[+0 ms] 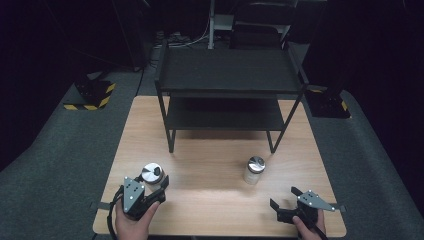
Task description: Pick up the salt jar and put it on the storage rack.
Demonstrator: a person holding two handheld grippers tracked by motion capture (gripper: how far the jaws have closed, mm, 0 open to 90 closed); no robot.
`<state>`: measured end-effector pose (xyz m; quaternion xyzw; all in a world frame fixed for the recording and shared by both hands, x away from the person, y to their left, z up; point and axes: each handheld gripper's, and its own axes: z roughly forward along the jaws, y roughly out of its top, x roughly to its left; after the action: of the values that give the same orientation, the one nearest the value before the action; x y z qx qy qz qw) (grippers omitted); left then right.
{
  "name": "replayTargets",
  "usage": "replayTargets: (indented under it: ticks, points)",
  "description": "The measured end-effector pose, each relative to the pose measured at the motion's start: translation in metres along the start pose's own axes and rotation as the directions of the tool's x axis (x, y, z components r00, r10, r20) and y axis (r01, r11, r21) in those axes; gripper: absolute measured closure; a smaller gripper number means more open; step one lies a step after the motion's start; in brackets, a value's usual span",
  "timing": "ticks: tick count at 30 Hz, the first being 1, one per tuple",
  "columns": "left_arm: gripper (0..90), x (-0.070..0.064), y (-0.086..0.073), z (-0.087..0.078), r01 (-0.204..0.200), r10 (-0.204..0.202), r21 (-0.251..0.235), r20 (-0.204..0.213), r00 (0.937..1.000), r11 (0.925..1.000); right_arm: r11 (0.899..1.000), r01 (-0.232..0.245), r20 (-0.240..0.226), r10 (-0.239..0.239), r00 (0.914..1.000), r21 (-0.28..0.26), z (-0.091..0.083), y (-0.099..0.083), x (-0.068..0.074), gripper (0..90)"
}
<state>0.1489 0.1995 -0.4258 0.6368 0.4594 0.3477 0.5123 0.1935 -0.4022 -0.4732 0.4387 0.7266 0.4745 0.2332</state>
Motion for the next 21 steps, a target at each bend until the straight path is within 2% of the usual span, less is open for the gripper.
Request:
replayTargets:
  ticks: [15,17,18,19,21]
  points:
    - [31.4,-0.021,0.055,0.031,-0.024,0.025,-0.025,0.046,0.9986,0.9994,1.0,-0.009,-0.005,0.009,0.9999,-0.004,-0.001,-0.001,-0.002,0.4]
    - [31.4,-0.023,0.066,0.036,-0.027,0.028,-0.031,0.05,0.9983,0.9992,1.0,-0.008,-0.005,0.008,1.0,-0.004,0.0,-0.001,-0.002,0.4]
    - [31.4,-0.025,0.077,0.04,-0.032,0.034,-0.035,0.053,0.998,0.9988,1.0,-0.007,-0.005,0.007,1.0,-0.005,-0.001,-0.001,-0.001,0.4]
    - [31.4,-0.025,0.077,0.04,-0.032,0.034,-0.035,0.053,0.998,0.9988,1.0,-0.007,-0.005,0.007,1.0,-0.005,-0.001,-0.001,-0.001,0.4]
    - [31.4,-0.027,0.088,0.043,-0.033,0.036,-0.043,0.058,0.9976,0.9985,1.0,-0.004,-0.006,0.004,1.0,-0.007,-0.001,-0.001,-0.001,0.4]
